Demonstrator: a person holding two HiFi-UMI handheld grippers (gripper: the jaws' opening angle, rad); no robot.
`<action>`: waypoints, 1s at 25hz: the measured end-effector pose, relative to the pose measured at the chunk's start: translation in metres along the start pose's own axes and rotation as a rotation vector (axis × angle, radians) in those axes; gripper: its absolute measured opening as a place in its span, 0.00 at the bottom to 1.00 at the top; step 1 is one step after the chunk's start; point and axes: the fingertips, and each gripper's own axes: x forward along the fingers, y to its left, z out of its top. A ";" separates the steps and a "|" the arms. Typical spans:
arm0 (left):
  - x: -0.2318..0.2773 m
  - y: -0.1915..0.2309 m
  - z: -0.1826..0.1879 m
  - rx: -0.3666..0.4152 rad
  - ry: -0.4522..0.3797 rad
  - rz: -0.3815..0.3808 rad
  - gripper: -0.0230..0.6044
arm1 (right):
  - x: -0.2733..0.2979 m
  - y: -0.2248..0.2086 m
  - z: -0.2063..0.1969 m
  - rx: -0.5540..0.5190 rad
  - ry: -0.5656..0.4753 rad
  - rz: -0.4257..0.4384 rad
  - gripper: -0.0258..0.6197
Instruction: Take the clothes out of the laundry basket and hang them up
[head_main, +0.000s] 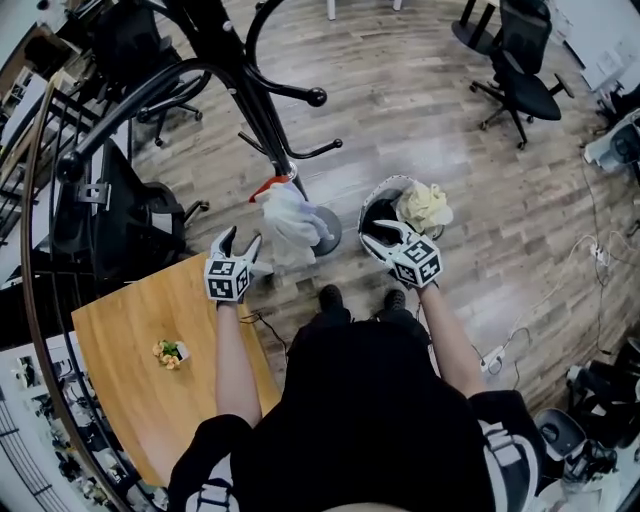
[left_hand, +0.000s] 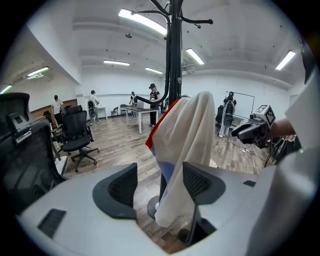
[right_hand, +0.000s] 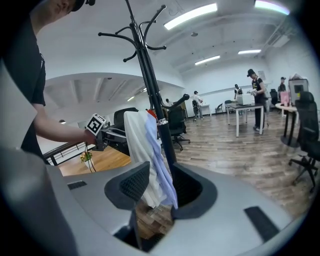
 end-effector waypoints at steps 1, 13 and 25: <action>0.001 -0.005 -0.004 0.001 0.004 -0.002 0.50 | -0.005 -0.002 -0.002 -0.001 0.000 -0.005 0.28; -0.024 -0.094 -0.032 -0.044 0.022 0.076 0.50 | -0.109 -0.037 -0.044 -0.011 -0.017 -0.029 0.28; 0.006 -0.246 -0.034 -0.016 0.046 0.004 0.50 | -0.251 -0.095 -0.127 0.069 -0.018 -0.119 0.28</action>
